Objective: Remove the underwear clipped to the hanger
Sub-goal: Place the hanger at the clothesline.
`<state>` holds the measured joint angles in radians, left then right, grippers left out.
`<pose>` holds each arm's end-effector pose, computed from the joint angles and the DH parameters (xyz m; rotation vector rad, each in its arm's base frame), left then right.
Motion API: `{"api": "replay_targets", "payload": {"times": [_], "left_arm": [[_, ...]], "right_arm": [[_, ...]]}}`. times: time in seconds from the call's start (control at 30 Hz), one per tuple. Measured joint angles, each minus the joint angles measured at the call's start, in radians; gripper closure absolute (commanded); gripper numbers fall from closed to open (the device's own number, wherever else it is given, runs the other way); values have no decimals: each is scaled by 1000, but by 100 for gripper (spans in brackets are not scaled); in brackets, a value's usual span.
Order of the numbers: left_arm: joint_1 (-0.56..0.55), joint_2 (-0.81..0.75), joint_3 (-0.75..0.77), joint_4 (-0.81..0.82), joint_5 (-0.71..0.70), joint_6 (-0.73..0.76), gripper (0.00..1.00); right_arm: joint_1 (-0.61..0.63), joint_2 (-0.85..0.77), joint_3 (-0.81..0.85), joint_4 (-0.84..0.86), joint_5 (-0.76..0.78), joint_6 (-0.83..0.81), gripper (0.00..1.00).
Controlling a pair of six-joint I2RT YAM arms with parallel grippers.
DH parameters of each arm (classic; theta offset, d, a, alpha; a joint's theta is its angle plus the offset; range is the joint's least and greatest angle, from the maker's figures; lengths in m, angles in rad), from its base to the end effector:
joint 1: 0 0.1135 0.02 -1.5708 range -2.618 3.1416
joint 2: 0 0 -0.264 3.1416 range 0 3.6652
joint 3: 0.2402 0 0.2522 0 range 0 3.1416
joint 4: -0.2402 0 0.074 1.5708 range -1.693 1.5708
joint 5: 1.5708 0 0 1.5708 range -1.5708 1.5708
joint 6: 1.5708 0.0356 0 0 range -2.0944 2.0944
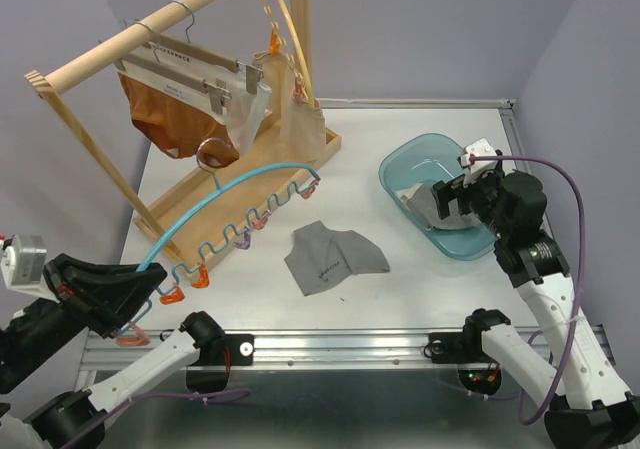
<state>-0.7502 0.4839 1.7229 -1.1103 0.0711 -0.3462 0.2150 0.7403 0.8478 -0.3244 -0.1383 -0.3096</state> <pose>-0.0617 0.0541 0.5015 0.3633 1.4689 -0.9423 0.1640 0.0408 0.3540 -0.5582 1.6964 0.0556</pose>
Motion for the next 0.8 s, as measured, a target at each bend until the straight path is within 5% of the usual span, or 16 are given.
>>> {"api": "replay_targets", "payload": {"times": [0.4, 0.8], "left_arm": [[-69, -1, 42, -81, -142, -94, 100], [-89, 183, -147, 170, -155, -44, 100]], "right_arm": [[-12, 14, -21, 47, 0, 14, 0], [-13, 24, -29, 57, 1, 15, 0]]}}
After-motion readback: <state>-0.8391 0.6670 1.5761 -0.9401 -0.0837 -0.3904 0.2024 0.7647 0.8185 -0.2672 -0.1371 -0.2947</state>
